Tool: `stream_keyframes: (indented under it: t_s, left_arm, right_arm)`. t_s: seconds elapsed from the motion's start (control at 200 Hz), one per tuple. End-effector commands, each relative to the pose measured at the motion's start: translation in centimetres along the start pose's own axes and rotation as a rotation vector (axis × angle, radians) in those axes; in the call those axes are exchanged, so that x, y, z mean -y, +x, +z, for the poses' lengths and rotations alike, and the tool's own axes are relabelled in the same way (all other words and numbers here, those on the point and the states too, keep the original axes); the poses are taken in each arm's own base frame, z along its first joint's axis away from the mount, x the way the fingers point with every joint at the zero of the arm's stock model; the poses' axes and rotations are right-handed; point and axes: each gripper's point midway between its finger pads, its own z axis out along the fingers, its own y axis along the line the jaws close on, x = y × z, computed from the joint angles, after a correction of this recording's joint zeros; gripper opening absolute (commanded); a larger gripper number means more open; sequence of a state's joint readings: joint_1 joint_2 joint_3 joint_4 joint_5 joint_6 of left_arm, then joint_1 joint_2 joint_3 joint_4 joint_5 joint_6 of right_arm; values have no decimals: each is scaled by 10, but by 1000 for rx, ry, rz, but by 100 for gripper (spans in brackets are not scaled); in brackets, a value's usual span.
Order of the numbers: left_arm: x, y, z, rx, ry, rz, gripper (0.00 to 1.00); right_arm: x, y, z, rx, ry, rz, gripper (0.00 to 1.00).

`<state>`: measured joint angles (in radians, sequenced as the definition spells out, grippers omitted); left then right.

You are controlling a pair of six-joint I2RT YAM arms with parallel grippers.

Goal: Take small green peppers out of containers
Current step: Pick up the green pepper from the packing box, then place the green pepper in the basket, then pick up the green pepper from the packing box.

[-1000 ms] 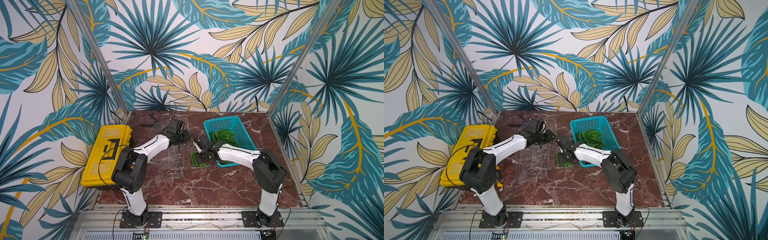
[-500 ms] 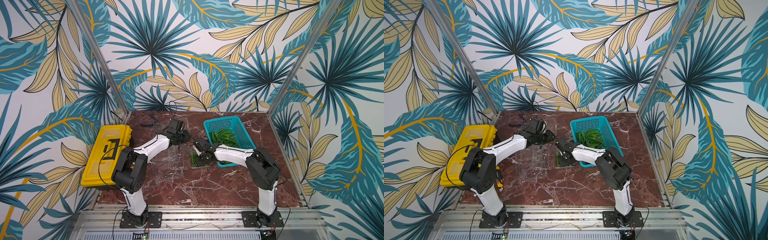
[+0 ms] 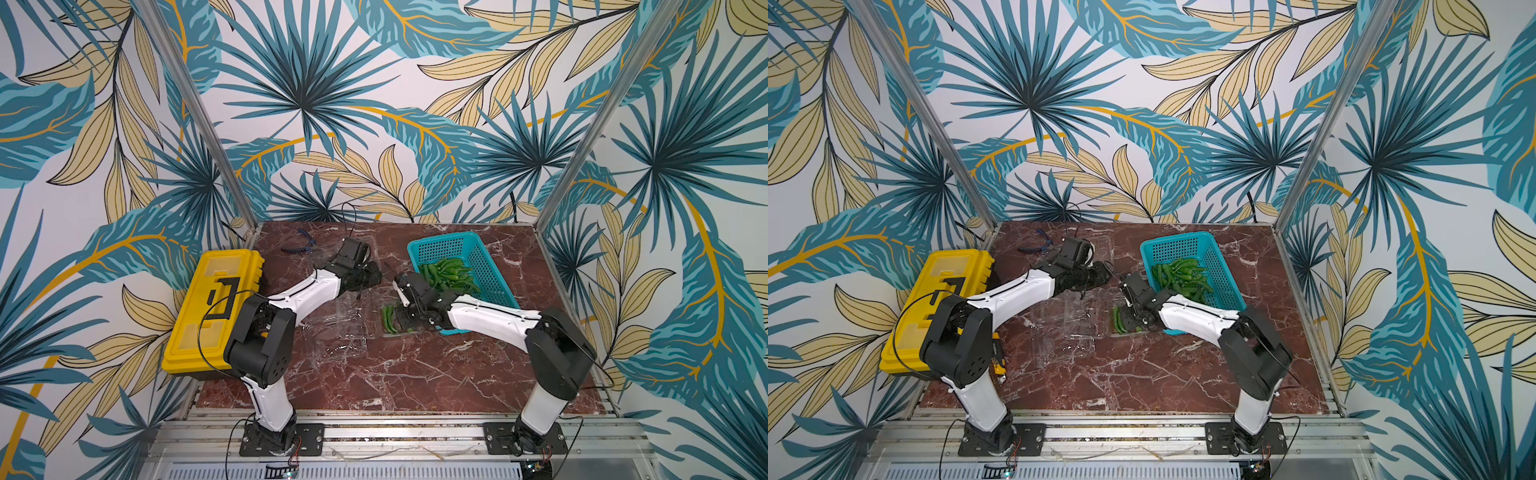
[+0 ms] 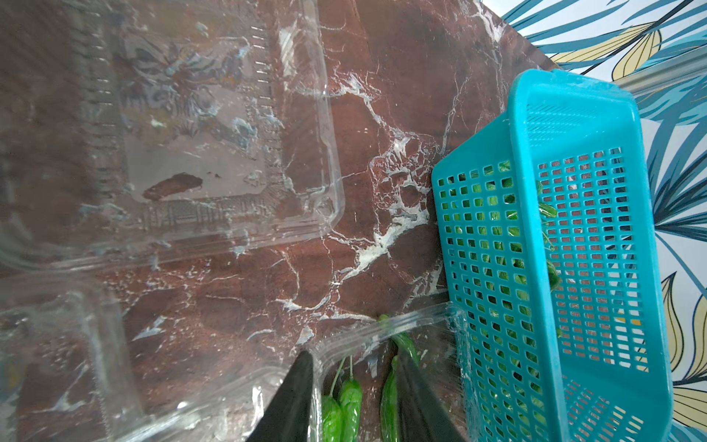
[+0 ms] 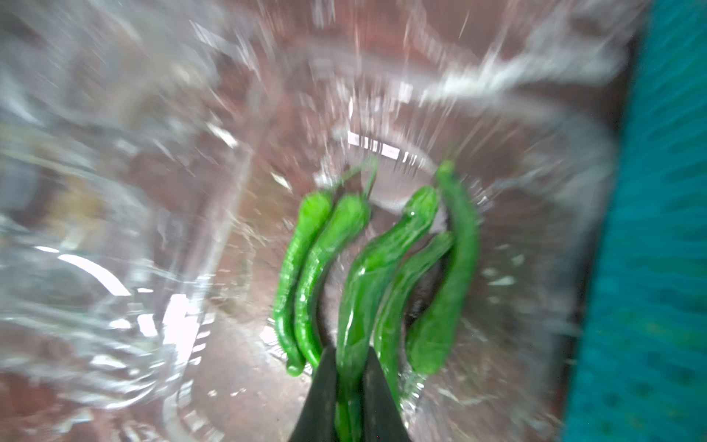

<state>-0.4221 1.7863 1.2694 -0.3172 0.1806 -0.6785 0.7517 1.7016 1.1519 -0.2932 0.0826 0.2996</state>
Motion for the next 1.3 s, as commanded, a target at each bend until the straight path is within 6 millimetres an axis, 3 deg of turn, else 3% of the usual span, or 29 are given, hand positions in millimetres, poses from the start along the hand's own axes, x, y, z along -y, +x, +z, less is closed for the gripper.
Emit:
stream_keyframes:
  t_s: [0.0,0.1,0.195,0.305,0.406,0.536,0.941,1.292]
  left_arm:
    - [13,-10,-8,27,15,31,38]
    - [19,-7,-6,16,19,49,38]
    - [24,-3,-6,6,16,78,38]
    - [33,0,-6,-1,15,126,38]
    - [40,5,-7,-10,9,161,38]
    - [47,17,-4,-44,18,194,38]
    - [54,74,12,-214,25,345,38]
    - [22,96,33,-310,-115,341,36]
  right_arm:
    - [19,-35,-27,186,79,47,5]
    - [59,-39,-42,236,201,130,5]
    - [99,-31,-47,245,283,252,5]
    - [138,-9,-36,182,305,406,6]
    - [153,15,-21,96,309,462,12]
    - [156,30,-10,34,318,491,26]
    - [149,28,-1,33,271,511,27]
    - [150,32,-1,25,277,513,27]
